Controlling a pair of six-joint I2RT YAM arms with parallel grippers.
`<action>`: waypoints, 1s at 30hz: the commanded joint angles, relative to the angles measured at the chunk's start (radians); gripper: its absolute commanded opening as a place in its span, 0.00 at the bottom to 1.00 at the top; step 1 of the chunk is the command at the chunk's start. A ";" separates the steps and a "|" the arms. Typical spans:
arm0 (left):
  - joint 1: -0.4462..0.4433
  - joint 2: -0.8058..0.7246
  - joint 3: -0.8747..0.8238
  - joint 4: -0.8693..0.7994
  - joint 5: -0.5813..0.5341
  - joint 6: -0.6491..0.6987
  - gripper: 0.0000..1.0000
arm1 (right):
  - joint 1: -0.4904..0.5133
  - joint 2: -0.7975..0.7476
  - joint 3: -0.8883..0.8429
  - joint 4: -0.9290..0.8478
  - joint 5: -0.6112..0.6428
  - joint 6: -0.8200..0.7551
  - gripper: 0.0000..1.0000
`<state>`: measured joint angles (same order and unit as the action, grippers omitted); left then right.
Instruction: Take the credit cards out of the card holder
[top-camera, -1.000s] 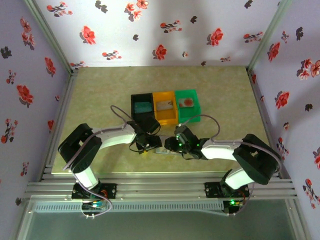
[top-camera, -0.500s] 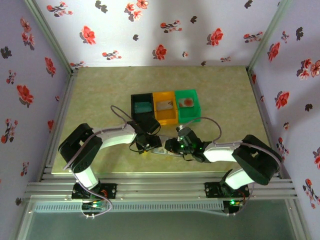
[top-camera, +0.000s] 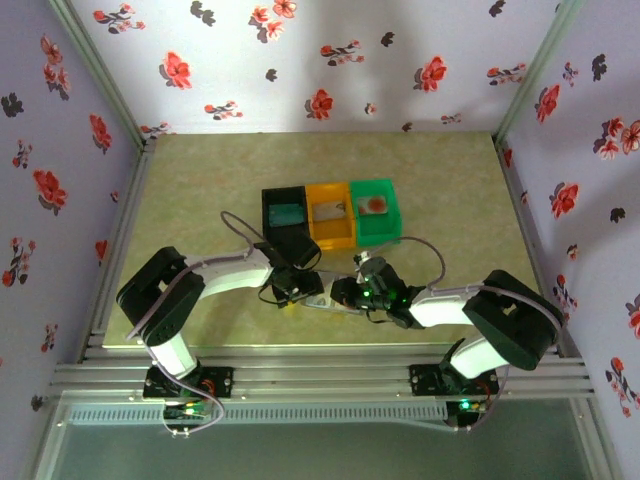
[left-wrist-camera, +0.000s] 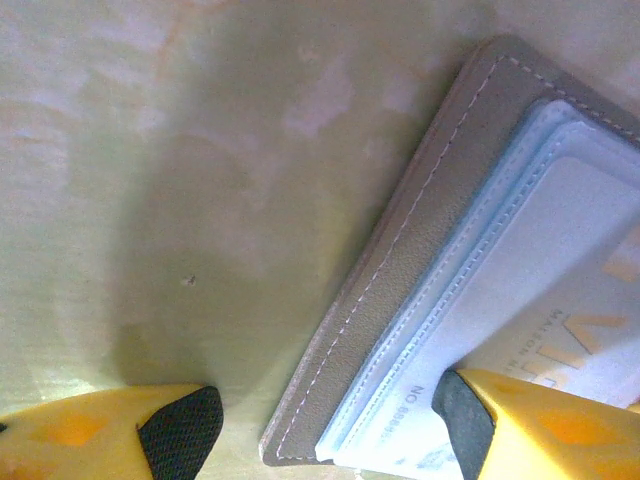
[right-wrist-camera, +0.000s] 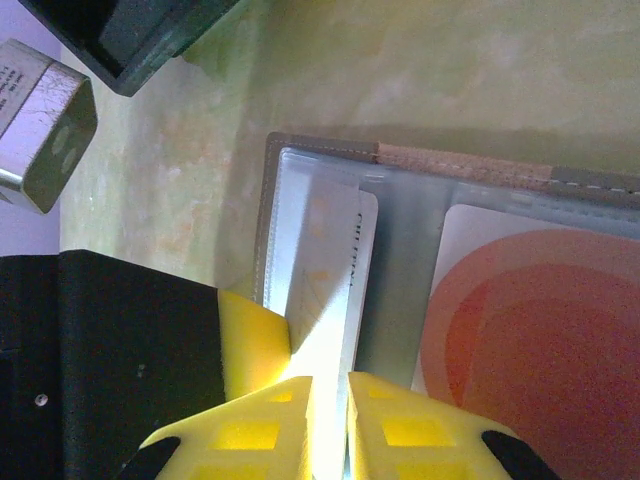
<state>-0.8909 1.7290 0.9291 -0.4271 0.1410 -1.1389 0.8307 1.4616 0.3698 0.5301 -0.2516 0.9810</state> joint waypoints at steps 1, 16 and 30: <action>-0.071 0.284 -0.162 0.298 0.213 -0.036 0.69 | 0.001 -0.009 -0.005 0.107 -0.049 0.018 0.17; -0.059 0.273 -0.182 0.326 0.226 -0.042 0.69 | 0.001 -0.032 -0.033 0.136 -0.056 0.000 0.02; -0.006 0.223 -0.201 0.282 0.229 -0.016 0.69 | 0.001 -0.091 0.014 -0.085 -0.004 -0.014 0.28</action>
<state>-0.8574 1.7191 0.9066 -0.4000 0.1925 -1.1496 0.8291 1.3781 0.3466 0.5217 -0.2729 0.9726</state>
